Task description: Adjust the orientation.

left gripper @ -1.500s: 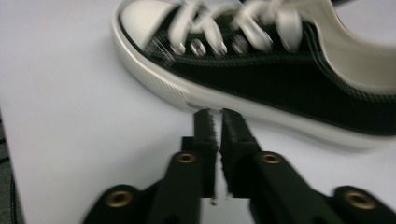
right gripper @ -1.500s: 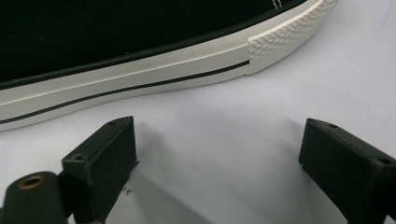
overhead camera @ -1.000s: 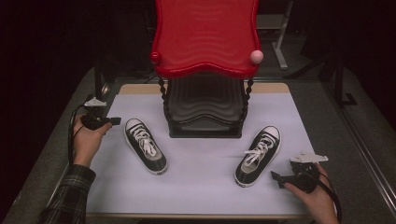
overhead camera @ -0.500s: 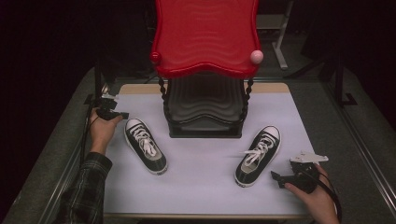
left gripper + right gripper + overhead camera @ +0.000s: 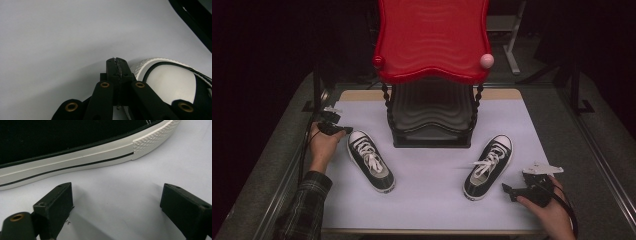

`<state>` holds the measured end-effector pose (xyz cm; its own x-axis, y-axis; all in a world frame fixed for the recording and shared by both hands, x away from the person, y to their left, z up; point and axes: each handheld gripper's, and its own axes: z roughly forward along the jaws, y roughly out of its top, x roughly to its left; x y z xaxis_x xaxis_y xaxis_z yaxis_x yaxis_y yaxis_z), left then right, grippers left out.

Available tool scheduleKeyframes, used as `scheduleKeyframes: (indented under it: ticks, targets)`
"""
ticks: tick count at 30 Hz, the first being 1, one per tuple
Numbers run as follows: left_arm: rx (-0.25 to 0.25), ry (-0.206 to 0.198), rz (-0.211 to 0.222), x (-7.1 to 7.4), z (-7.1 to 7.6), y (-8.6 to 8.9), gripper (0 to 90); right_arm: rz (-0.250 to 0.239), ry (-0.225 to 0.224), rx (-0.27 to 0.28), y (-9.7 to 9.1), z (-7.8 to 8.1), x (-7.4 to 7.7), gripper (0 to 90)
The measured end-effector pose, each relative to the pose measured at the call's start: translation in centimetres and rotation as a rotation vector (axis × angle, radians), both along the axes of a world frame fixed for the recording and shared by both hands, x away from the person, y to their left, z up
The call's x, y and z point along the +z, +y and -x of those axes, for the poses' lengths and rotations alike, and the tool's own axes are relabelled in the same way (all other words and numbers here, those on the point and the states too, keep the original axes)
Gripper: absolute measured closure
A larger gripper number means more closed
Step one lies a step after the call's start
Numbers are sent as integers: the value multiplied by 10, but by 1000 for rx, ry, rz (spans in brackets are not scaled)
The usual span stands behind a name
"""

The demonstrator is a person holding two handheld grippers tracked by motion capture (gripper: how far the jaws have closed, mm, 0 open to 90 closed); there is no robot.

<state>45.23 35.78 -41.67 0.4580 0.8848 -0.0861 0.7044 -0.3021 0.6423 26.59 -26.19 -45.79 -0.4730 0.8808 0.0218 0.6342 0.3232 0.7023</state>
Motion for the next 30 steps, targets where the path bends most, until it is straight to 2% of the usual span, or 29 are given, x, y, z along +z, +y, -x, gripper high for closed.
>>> scheduleKeyframes:
  ticks: [4, 8, 11, 13, 18, 21, 23, 25, 26, 30]
  targets:
    - [-25, 13, -13, 2, 12, -12, 900, 1, 1, 1, 0, 0, 0, 102]
    - [-52, 20, -9, 2, 24, -25, 900, 1, 2, 0, 0, 0, 0, 102]
    - [-72, 28, -29, 4, 32, -34, 900, 1, 1, 0, 0, 0, 0, 102]
    - [-90, 32, -20, 3, 37, -40, 900, 1, 1, 1, 0, 0, 0, 102]
    - [-108, 12, -28, 2, 46, -50, 900, 0, 1, 0, 0, 0, 0, 102]
    - [-97, -1, -4, 0, 48, -48, 900, 0, 2, 0, 0, 0, 0, 102]
    - [-84, -5, 43, -1, 51, -43, 898, 0, 1, 0, 0, 0, 0, 102]
    - [-81, -11, 28, 3, 57, -38, 894, -1, 0, 0, 0, 0, 0, 103]
    - [-78, -13, 39, 6, 61, -35, 888, -1, -1, 0, 0, 0, 0, 103]
    - [-74, -19, 30, 14, 88, -22, 898, -1, -3, 0, 0, 0, 0, 103]
